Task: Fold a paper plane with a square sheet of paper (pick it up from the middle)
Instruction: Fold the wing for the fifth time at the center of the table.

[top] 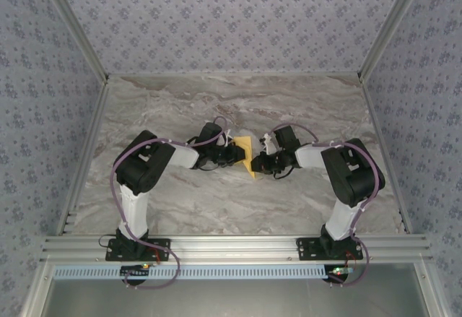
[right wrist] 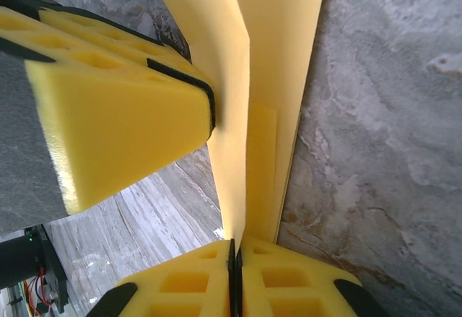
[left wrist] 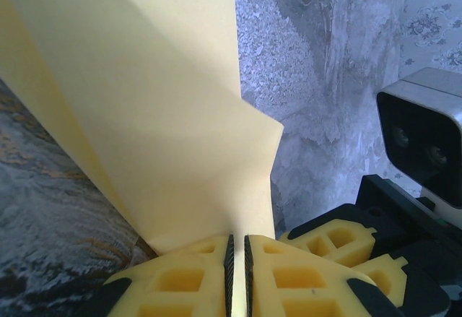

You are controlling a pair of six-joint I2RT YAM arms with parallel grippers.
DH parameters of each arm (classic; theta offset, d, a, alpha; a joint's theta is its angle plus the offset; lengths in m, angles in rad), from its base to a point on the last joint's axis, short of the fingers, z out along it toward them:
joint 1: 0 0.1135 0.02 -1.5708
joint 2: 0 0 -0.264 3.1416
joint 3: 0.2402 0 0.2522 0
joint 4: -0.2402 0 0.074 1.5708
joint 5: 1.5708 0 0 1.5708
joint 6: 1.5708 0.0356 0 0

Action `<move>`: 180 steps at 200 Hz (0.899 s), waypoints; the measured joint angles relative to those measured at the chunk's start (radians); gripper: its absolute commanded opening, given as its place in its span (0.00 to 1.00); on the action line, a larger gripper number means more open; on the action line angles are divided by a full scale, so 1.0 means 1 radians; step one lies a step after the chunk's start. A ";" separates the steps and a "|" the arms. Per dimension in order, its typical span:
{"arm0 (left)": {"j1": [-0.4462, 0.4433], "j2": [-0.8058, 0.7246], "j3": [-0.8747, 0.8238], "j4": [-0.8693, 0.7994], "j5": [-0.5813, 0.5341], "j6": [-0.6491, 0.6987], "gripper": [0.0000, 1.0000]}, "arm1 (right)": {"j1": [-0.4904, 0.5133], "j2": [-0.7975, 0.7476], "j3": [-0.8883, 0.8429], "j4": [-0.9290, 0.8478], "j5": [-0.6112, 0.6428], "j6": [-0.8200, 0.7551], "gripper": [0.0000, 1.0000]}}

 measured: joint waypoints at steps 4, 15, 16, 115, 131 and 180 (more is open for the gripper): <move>0.000 0.000 0.001 -0.002 0.000 0.000 0.16 | 0.000 0.000 0.000 -0.001 0.000 -0.002 0.14; 0.000 0.000 0.003 -0.006 -0.002 0.000 0.16 | 0.001 -0.007 0.000 -0.009 0.002 -0.003 0.15; 0.000 0.000 0.003 -0.006 -0.002 0.000 0.16 | 0.001 -0.007 0.000 -0.009 0.002 -0.003 0.14; 0.000 0.000 0.005 -0.012 -0.003 0.000 0.16 | 0.010 -0.051 0.000 -0.059 0.016 -0.004 0.08; 0.000 0.000 0.005 -0.012 -0.004 0.000 0.16 | 0.016 -0.043 0.000 -0.058 0.019 -0.004 0.07; 0.000 0.000 0.005 -0.012 -0.006 0.000 0.16 | 0.034 -0.009 0.003 -0.041 0.017 -0.003 0.07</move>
